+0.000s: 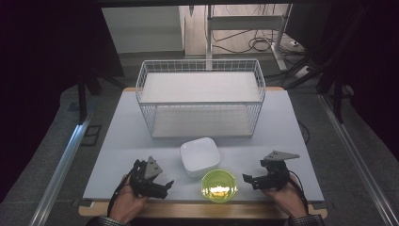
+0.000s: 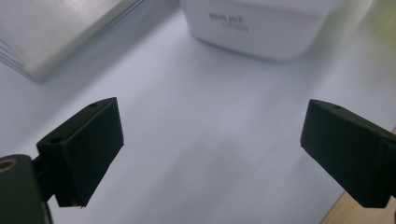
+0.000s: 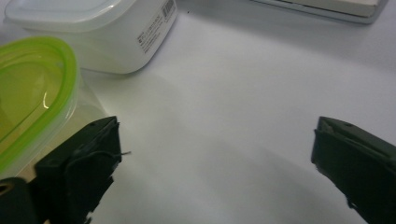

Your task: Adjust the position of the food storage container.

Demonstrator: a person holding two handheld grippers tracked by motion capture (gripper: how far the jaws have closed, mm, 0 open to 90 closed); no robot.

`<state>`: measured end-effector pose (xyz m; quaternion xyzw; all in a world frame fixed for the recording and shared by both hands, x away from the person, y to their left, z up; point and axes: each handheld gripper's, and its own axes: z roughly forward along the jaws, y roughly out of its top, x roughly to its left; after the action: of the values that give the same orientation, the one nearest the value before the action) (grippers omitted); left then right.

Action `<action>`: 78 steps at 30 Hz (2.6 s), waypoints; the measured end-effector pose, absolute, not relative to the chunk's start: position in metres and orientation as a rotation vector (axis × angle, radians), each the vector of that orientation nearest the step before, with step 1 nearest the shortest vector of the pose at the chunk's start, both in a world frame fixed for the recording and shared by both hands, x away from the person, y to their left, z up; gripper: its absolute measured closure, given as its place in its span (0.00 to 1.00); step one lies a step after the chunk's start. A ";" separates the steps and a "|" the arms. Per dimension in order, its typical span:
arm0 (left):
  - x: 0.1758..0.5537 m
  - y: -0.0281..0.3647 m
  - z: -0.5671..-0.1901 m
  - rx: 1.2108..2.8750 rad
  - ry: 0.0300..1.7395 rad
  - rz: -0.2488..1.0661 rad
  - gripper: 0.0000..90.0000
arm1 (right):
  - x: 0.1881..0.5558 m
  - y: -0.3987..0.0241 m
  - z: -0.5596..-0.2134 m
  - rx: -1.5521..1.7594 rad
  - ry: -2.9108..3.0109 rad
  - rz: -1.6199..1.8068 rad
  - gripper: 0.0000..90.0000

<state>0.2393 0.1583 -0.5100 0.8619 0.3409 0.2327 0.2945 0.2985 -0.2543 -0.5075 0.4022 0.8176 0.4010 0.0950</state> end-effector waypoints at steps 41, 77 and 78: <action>0.240 0.167 -0.524 2.200 0.917 0.495 0.08 | 0.276 -0.224 -0.472 0.938 2.511 1.184 0.85; 0.239 0.162 -0.525 2.244 0.892 0.571 0.11 | 0.243 -0.093 -0.479 0.544 2.811 1.166 1.00; 0.238 0.162 -0.525 2.246 0.889 0.572 0.11 | 0.242 -0.092 -0.481 0.539 2.811 1.129 1.00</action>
<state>0.2384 0.1620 -0.5246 0.8560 0.3390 0.2179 0.3237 0.2418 -0.0920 -0.4814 0.1752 0.9131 0.3667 0.0326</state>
